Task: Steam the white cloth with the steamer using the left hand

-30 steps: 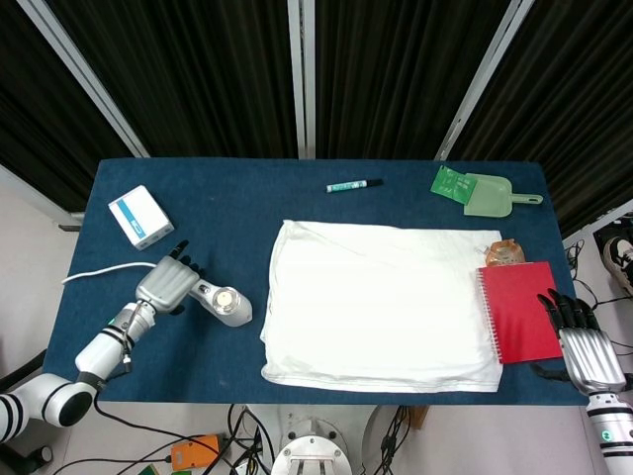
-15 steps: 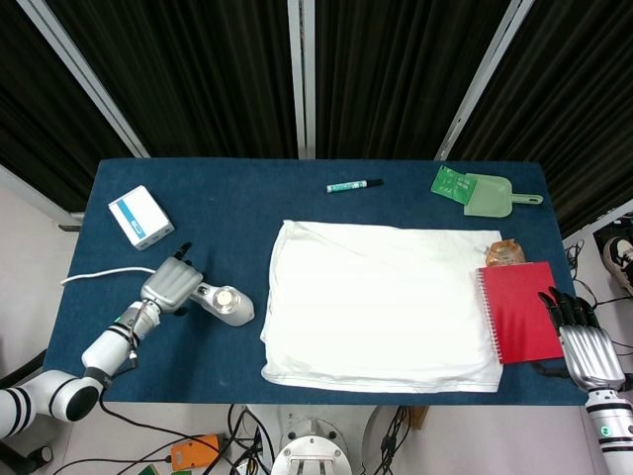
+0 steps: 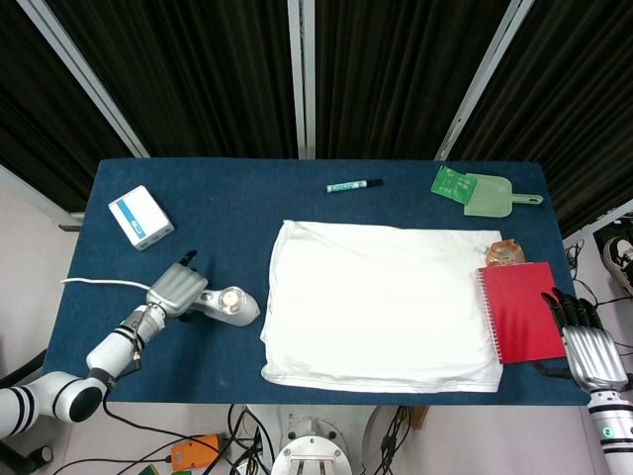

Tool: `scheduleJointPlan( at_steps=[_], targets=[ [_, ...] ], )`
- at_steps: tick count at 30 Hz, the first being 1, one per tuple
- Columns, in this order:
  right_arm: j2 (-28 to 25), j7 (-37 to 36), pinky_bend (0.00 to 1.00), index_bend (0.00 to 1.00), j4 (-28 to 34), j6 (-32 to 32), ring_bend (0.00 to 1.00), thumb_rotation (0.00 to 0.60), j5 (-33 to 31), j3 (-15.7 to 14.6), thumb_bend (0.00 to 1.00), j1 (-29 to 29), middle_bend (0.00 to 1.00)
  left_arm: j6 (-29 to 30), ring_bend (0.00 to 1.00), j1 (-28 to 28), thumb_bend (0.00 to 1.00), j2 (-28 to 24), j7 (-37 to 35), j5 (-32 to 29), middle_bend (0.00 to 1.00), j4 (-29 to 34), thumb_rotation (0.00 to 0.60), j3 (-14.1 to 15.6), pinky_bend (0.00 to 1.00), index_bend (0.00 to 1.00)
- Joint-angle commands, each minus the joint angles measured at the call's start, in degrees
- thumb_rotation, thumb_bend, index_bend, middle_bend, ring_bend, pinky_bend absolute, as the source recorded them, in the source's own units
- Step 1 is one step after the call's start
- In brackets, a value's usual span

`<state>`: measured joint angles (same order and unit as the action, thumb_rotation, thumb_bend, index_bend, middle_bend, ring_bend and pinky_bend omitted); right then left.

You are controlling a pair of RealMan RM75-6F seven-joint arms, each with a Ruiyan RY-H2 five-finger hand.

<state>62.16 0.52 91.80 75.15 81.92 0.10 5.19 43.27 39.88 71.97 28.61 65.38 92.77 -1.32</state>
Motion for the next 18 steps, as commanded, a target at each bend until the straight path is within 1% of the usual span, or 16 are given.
scheduleJointPlan(
  at_steps=[1,2,3,4,5,6,8,10,12,13,18],
  targets=[
    [0.0,-0.2,0.00,0.00,-0.1,0.1,0.00,0.600,-0.1,0.0,0.08,-0.1,0.00,-0.3,0.58,0.5,0.21,-0.5,0.0,-1.6,0.75,0.8,0.600,0.3,0.01,0.69],
    [0.0,-0.2,0.00,0.00,-0.1,0.1,0.00,0.600,-0.2,0.1,0.08,-0.1,0.00,-0.4,0.60,0.6,0.23,-0.7,0.0,-2.1,0.76,1.1,0.600,0.4,0.05,0.71],
    [0.0,-0.3,0.00,0.00,-0.1,0.2,0.00,0.600,-0.2,0.1,0.08,-0.2,0.00,-0.4,0.61,0.7,0.25,-0.9,-0.1,-2.5,0.78,1.4,0.600,0.4,0.13,0.72],
    [0.0,-0.3,0.00,0.00,-0.1,0.1,0.00,0.600,-0.2,0.1,0.08,-0.1,0.00,-0.4,0.61,0.8,0.27,-1.1,-0.3,-2.9,0.78,1.6,0.600,0.5,0.19,0.72],
    [0.0,-0.3,0.00,0.00,-0.2,0.1,0.00,0.600,-0.2,0.1,0.08,-0.1,0.00,-0.3,0.62,0.8,0.31,-1.3,-0.6,-3.1,0.79,1.9,0.600,0.4,0.28,0.73],
    [0.0,-0.4,0.00,0.00,-0.2,0.0,0.00,0.600,-0.1,0.1,0.08,-0.1,0.00,-0.2,0.63,0.7,0.36,-1.6,-1.4,-3.2,0.80,2.3,0.600,0.4,0.34,0.74],
    [0.0,-0.5,0.00,0.00,-0.3,-0.1,0.00,0.600,-0.1,0.1,0.08,0.0,0.00,-0.3,0.63,0.7,0.43,-2.0,-2.7,-3.2,0.81,2.8,0.600,0.3,0.41,0.74],
    [0.0,-0.5,0.00,0.00,-0.3,-0.5,0.00,0.600,-0.1,0.0,0.08,0.2,0.00,-0.5,0.65,0.7,0.52,-2.6,-4.6,-3.1,0.84,3.3,0.600,0.1,0.50,0.75],
    [0.0,-0.4,0.00,0.00,-0.4,-1.2,0.00,0.600,0.0,-0.1,0.08,0.5,0.00,-1.0,0.66,0.7,0.56,-3.3,-6.9,-2.9,0.85,3.7,0.600,-0.3,0.57,0.76],
    [-0.1,-0.2,0.00,0.00,-0.4,-1.6,0.00,0.600,0.1,-0.3,0.08,0.7,0.00,-1.2,0.67,0.7,0.58,-3.5,-8.0,-2.8,0.86,3.9,0.600,-0.6,0.59,0.76],
    [-0.2,0.8,0.00,0.00,0.1,-4.2,0.00,0.600,1.7,-1.3,0.08,2.1,0.00,-2.9,0.70,1.5,0.64,-4.8,-14.4,-1.6,0.90,4.6,0.600,-2.4,0.62,0.78]
  ],
)
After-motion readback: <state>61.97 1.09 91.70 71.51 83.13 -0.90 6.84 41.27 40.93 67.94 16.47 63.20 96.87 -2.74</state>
